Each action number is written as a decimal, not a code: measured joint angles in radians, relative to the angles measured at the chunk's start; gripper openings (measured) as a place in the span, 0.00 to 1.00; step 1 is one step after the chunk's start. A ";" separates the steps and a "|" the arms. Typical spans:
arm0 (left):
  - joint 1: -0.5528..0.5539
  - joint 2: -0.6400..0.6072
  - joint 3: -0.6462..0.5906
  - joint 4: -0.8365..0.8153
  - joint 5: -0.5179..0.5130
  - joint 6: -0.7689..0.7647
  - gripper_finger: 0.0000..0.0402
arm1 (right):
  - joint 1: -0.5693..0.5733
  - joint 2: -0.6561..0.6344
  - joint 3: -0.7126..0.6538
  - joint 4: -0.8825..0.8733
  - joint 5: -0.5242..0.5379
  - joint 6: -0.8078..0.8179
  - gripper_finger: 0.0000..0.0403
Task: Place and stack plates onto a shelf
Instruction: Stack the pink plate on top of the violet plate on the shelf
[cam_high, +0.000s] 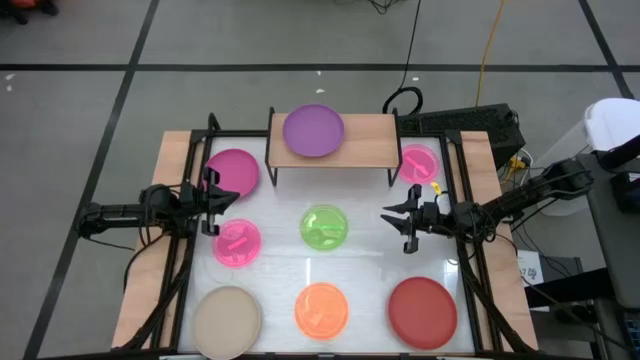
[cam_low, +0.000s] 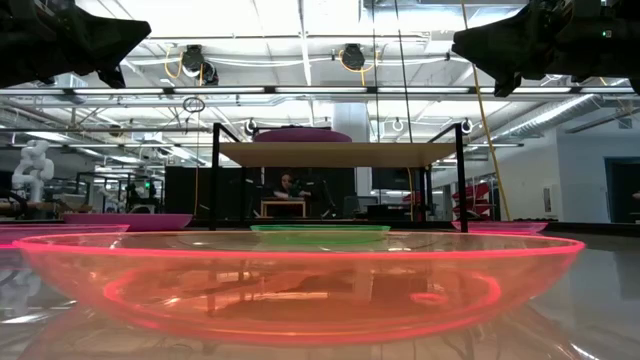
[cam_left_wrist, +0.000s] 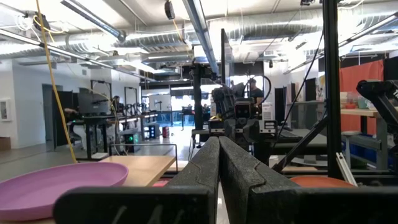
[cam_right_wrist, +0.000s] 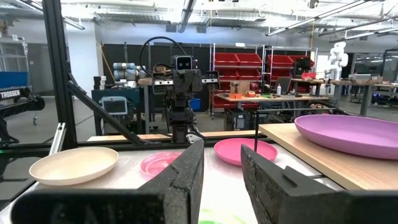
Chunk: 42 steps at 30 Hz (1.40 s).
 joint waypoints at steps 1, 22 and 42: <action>0.000 0.000 0.000 0.000 0.000 0.000 0.04 | 0.000 0.000 0.000 0.000 0.000 0.000 0.22; 0.008 0.293 0.392 -0.611 -0.311 -0.132 0.04 | 0.000 0.000 0.000 -0.001 0.000 0.000 0.22; 0.111 1.021 0.455 -0.909 -0.394 -0.426 0.04 | 0.000 0.000 0.000 -0.001 0.000 0.002 0.22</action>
